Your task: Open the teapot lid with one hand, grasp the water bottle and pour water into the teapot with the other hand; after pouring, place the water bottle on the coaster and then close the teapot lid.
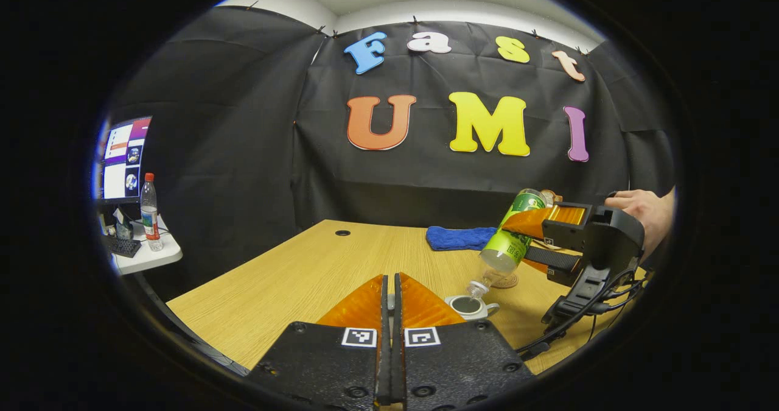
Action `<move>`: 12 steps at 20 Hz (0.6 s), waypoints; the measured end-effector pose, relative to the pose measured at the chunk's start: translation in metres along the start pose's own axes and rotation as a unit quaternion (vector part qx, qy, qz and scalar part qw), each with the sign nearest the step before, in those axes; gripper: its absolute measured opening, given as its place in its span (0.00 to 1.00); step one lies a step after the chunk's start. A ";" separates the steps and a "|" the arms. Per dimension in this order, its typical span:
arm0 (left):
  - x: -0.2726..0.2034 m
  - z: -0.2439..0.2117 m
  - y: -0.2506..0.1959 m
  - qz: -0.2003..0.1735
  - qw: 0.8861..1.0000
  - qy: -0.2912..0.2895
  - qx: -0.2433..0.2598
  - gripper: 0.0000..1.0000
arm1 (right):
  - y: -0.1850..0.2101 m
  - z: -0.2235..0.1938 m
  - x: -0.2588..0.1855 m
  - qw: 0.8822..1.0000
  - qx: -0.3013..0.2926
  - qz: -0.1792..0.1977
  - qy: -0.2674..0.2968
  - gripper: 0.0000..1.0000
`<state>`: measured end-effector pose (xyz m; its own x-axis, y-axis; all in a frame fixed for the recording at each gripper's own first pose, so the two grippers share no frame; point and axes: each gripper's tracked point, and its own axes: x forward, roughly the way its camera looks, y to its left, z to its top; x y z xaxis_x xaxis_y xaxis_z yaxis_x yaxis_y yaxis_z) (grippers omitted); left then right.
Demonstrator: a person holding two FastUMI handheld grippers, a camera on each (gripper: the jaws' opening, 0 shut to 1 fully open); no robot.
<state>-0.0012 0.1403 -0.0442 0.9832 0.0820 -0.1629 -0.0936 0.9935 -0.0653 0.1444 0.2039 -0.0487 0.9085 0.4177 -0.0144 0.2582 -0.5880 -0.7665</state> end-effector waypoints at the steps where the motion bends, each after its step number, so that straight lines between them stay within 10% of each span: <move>1: 0.000 -0.001 0.001 0.000 1.000 0.001 0.000 0.02 | 0.000 0.001 0.000 1.000 -0.002 0.001 -0.001 0.72; 12: 0.000 0.001 0.006 0.006 1.000 -0.002 -0.002 0.03 | 0.000 0.002 0.000 1.000 -0.004 0.005 0.003 0.72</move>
<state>-0.0020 0.1467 -0.0434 0.9828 0.0938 -0.1594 -0.1055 0.9922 -0.0668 0.1436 0.2048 -0.0500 0.9131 0.4073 -0.0183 0.2514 -0.5979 -0.7611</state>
